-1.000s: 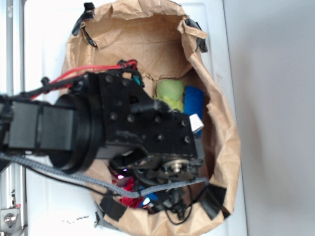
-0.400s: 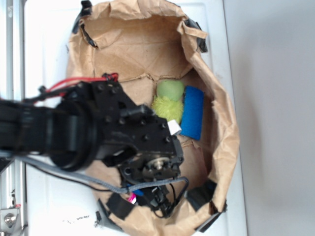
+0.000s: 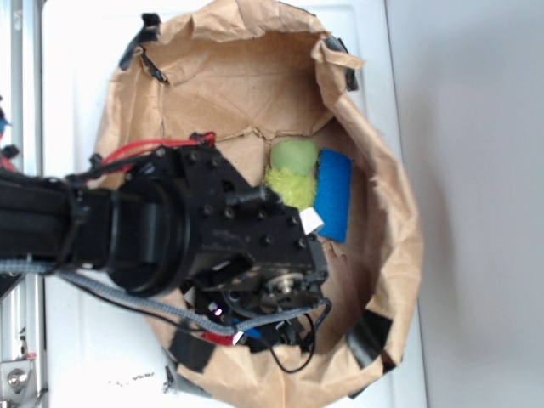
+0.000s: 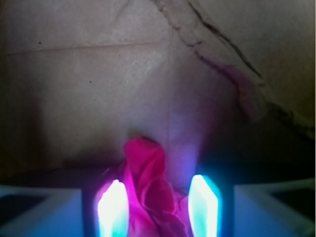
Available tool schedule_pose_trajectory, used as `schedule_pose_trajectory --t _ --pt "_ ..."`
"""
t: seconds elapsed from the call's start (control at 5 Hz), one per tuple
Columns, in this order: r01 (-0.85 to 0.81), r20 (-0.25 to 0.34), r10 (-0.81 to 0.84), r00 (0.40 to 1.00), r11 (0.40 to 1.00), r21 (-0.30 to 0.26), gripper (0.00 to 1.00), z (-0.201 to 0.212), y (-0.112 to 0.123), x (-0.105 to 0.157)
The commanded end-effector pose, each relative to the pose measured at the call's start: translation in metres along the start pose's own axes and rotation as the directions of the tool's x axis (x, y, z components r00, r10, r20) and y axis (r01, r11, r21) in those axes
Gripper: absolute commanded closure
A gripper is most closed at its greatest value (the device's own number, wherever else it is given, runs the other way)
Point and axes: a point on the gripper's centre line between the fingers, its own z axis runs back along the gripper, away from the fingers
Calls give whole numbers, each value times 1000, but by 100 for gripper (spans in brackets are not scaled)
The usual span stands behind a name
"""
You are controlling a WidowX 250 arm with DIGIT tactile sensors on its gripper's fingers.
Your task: Grab the red paper.
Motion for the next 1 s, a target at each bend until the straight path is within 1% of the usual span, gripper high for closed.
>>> schedule_pose_trajectory --t 0.0,0.2,0.4,0.6,0.8 --pt "-40 107 63 992 978 -207 100 96 0 4" --pt "-65 135 110 985 953 -297 100 138 11 7" --pt "-55 209 130 969 942 -331 100 169 26 3" --pt "-41 284 149 947 935 -352 100 179 35 6" --pt "-39 402 176 899 945 -324 0 165 35 5"
